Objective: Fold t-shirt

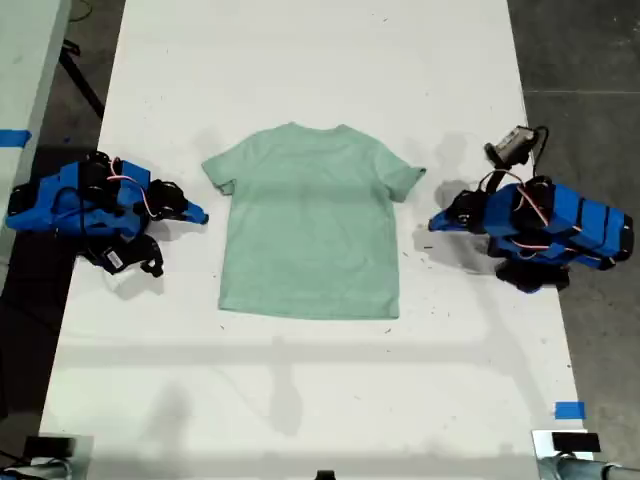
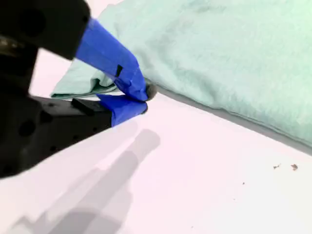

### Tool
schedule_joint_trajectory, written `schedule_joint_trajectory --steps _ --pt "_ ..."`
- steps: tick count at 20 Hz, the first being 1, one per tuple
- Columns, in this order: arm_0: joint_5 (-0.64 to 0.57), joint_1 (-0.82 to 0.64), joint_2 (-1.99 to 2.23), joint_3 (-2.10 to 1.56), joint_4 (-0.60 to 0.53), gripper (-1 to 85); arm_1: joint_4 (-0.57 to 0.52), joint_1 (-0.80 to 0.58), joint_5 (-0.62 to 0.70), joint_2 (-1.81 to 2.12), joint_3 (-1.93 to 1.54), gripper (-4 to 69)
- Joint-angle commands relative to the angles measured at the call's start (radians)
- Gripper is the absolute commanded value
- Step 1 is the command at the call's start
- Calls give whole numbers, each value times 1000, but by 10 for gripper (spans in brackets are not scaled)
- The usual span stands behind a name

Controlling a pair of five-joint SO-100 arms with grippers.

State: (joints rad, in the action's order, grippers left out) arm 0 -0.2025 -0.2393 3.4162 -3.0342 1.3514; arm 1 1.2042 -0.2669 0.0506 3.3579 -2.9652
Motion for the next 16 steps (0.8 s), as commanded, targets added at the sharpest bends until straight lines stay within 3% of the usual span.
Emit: schedule_joint_trajectory --steps 1,10,16 --pt "14 -18 5 8 2 0 12 -44 71 -230 262 -11" --pt "15 -21 5 8 3 0 -9 -268 390 -966 879 -11" --pt "17 -20 5 8 6 0 127 -410 480 -1232 1180 -11"
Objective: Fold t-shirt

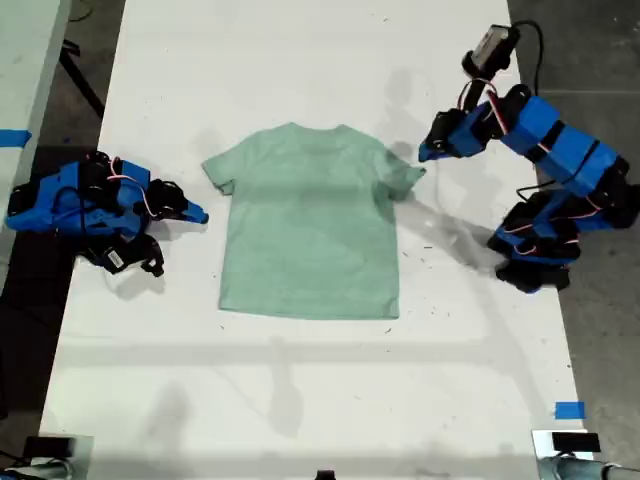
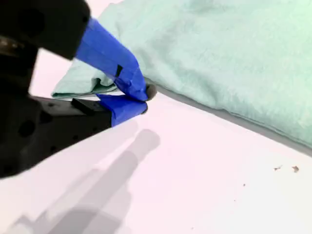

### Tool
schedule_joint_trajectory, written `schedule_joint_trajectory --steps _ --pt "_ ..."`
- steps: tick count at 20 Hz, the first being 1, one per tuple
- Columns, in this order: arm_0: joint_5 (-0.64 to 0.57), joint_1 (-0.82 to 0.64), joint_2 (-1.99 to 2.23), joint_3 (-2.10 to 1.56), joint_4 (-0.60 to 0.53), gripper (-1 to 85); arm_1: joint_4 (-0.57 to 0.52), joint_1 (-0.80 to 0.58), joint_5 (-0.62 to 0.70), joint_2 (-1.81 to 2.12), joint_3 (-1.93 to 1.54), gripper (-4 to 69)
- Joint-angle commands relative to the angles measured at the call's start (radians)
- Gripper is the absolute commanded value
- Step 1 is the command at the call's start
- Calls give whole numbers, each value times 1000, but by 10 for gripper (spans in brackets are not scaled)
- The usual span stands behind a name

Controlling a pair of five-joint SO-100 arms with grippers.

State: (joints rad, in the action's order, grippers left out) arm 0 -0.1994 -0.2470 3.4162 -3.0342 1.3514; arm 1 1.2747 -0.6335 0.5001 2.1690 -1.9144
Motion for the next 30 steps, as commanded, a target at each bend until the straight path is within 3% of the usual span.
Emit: schedule_joint_trajectory --steps 1,3,4,5,9,12,13,14,17,21,30 --pt "14 -11 5 8 6 0 89 -60 37 -81 172 -12" --pt "14 -11 5 8 8 0 155 -77 37 -152 245 99" --pt "14 -11 5 8 8 0 163 -78 37 -172 259 209" --pt "14 -11 5 8 8 0 166 -77 38 -189 272 239" --pt "14 -11 5 8 8 0 195 -89 15 -201 270 247" --pt "14 -11 5 8 8 0 149 -101 -15 -173 215 223" --pt "14 -11 5 8 8 0 133 -104 -18 -169 196 205" --pt "14 -11 5 8 9 0 133 -107 -14 -167 186 142" --pt "14 -11 5 8 9 0 126 -114 8 -178 153 262" --pt "14 -11 5 8 9 0 115 -115 -3 -179 72 318" --pt "14 -6 5 8 11 0 -210 -164 11 -210 -210 314"
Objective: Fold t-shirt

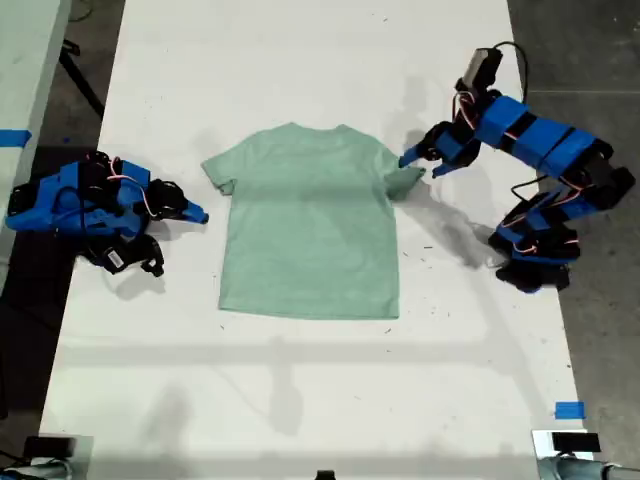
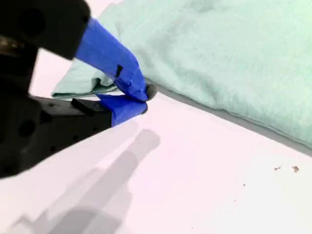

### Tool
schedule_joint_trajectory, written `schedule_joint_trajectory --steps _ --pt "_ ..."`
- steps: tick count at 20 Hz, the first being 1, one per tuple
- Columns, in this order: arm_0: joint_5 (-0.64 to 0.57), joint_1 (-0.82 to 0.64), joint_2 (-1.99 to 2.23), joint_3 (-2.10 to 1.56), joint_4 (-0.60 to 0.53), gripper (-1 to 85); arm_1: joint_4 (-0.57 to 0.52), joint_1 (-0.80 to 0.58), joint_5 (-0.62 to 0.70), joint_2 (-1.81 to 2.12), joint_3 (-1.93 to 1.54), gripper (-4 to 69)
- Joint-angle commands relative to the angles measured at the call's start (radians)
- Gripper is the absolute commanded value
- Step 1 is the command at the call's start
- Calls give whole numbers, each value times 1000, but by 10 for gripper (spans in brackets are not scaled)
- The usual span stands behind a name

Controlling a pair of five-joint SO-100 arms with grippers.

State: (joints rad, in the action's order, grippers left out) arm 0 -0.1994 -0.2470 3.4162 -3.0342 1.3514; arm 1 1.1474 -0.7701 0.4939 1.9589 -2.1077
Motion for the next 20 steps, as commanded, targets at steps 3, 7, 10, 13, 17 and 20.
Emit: schedule_joint_trajectory --steps 3,7,10,13,17,20 --pt "11 -8 5 8 11 0 -173 -69 46 -58 -72 314" --pt "11 -9 5 8 11 0 -272 -100 77 -189 -69 314" --pt "11 -12 5 8 11 0 -328 -101 89 -298 -21 293" --pt "11 -15 5 8 11 0 -334 -101 83 -328 15 52" --pt "11 -15 5 8 11 0 -295 -103 86 -324 51 -8" --pt "11 -14 5 8 11 0 -192 -103 118 -318 114 -8"
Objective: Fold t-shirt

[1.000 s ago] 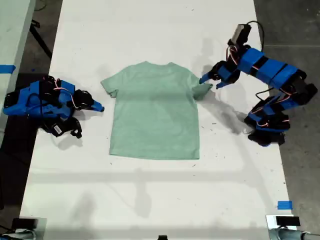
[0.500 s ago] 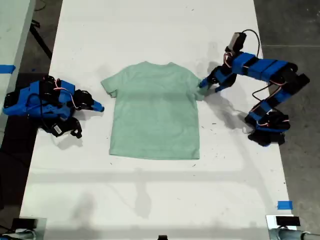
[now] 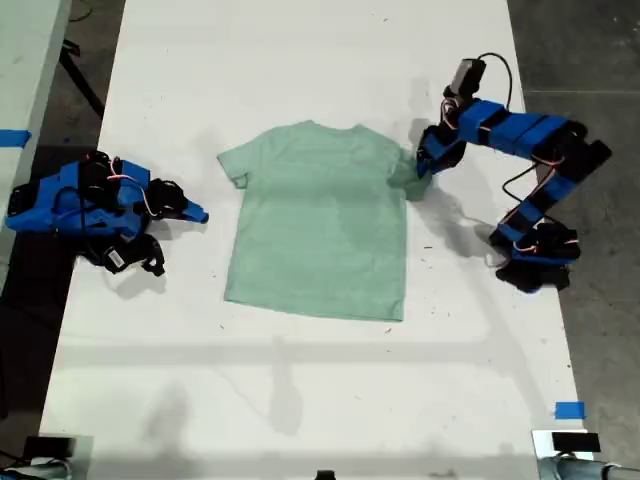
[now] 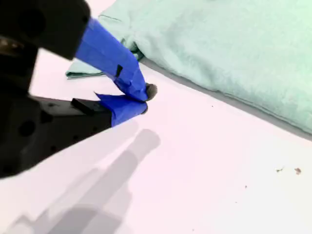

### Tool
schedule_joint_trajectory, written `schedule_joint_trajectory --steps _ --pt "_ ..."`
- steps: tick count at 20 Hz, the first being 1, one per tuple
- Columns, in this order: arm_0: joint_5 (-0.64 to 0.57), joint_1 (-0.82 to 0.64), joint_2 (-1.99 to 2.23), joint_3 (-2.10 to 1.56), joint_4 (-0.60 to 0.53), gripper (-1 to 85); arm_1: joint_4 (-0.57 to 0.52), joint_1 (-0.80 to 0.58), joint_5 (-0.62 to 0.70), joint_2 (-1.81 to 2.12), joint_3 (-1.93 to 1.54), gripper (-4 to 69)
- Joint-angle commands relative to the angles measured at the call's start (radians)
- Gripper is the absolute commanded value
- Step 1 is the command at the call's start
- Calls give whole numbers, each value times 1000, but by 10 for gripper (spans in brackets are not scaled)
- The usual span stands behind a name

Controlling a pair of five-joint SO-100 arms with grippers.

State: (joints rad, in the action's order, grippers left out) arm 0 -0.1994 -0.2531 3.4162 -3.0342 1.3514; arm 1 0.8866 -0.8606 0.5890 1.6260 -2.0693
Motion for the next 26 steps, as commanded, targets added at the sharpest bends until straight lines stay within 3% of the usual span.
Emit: schedule_joint_trajectory --steps 1,3,7,10,22,26 --pt "11 -6 5 8 11 0 100 -14 31 20 94 -8" --pt "11 -6 5 8 11 0 187 -15 44 31 143 -8" --pt "11 0 5 8 11 0 476 6 67 61 342 -8" --pt "11 0 5 8 11 0 601 35 54 81 505 -8" --pt "11 -2 5 8 11 0 545 252 -58 -347 1132 -8" --pt "11 0 5 8 11 0 436 321 -112 -479 1256 -8"
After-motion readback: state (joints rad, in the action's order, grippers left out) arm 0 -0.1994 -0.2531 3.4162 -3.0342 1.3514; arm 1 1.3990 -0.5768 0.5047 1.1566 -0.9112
